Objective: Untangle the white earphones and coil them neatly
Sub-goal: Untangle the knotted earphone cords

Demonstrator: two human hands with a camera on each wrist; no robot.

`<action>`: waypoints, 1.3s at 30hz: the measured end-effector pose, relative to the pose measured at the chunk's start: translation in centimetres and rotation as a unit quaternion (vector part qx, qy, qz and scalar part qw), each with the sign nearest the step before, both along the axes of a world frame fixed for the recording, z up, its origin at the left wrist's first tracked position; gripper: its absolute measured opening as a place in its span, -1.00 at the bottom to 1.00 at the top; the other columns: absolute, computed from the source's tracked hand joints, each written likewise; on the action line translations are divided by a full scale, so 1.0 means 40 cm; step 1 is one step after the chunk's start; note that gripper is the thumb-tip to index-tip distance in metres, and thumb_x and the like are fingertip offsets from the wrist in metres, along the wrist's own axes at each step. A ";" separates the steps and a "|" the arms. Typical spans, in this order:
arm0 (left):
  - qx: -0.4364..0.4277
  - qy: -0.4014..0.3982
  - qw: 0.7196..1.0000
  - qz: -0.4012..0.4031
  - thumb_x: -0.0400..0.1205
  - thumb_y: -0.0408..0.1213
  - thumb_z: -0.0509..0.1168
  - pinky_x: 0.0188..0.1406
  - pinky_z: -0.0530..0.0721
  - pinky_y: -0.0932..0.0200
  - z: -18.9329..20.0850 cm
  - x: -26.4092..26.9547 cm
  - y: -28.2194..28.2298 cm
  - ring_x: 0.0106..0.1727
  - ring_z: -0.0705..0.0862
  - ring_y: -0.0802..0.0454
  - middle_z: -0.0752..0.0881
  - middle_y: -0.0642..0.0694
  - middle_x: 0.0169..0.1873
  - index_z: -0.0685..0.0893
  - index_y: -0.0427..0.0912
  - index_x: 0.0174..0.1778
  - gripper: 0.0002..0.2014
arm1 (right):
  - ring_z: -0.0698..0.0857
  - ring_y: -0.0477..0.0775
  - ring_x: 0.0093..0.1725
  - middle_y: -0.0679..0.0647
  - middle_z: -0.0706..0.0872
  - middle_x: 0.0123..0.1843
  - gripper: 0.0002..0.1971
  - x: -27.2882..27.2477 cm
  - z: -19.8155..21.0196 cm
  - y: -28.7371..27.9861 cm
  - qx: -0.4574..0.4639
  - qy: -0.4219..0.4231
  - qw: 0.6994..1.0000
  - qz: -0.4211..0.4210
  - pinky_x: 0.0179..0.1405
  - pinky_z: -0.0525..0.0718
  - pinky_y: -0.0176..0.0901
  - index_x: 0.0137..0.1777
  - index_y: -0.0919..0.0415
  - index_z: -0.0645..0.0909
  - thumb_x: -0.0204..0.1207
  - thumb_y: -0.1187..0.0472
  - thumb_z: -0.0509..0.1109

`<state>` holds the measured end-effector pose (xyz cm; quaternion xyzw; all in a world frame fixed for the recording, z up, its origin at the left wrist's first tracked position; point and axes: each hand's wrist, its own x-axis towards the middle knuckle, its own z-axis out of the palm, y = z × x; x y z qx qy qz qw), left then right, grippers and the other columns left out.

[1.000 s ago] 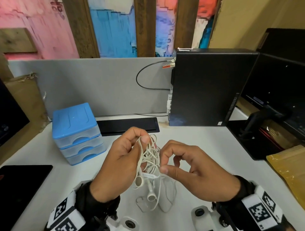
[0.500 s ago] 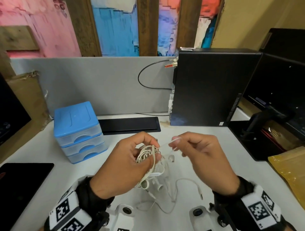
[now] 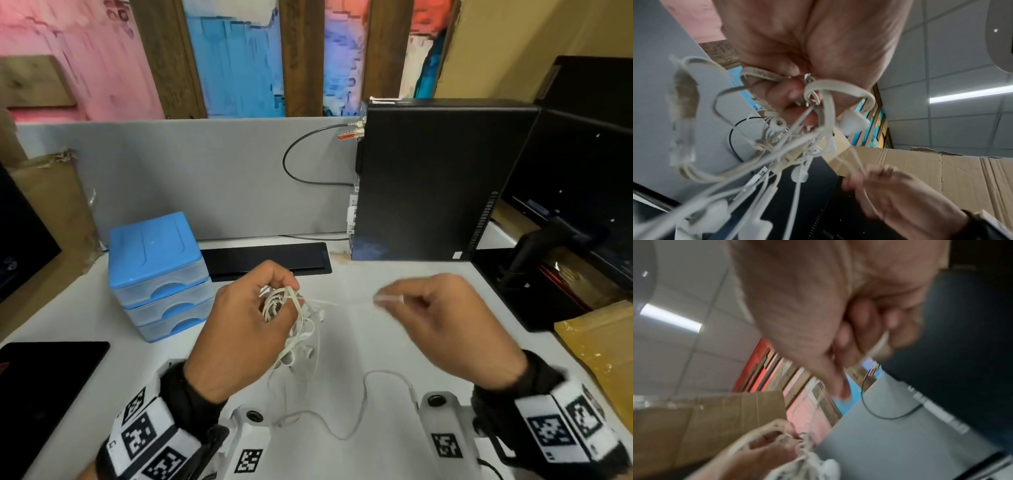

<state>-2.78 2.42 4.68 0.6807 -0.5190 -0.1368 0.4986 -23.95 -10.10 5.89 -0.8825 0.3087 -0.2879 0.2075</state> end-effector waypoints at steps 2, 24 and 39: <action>0.010 0.032 0.999 -0.015 0.58 -0.35 0.48 -0.47 0.63 0.26 -0.001 0.000 -0.002 -0.39 0.73 0.07 0.73 0.05 -0.31 0.68 0.05 -0.16 -0.82 | 0.71 0.02 -0.15 -0.01 0.77 -0.18 -0.88 0.003 0.007 -0.005 -0.019 -0.201 0.979 -0.030 -0.15 0.68 -0.04 -0.11 -0.03 0.81 0.60 0.19 0.47; 0.003 0.106 0.990 -0.090 0.58 -0.51 0.46 -0.42 0.66 0.31 0.006 -0.024 0.002 -0.41 0.76 0.12 0.78 -0.07 -0.24 0.69 -0.15 -0.13 -0.84 | 0.60 -0.26 -0.35 -0.28 0.73 -0.32 -0.89 0.055 -0.038 0.062 0.079 0.065 0.994 0.047 -0.31 0.40 -0.45 -0.07 -0.13 0.82 0.59 -0.02 0.46; -0.006 -0.100 0.990 -0.100 0.48 -0.17 0.46 -0.13 0.66 0.36 -0.005 -0.036 0.017 -0.08 0.75 0.14 0.72 0.17 -0.10 0.87 0.06 -0.04 -0.83 | 0.35 -0.17 -0.54 -0.17 0.55 -0.56 -0.88 0.040 -0.012 0.052 0.261 -0.118 0.949 0.134 -0.47 0.38 -0.38 -0.17 0.16 0.85 0.55 0.20 0.51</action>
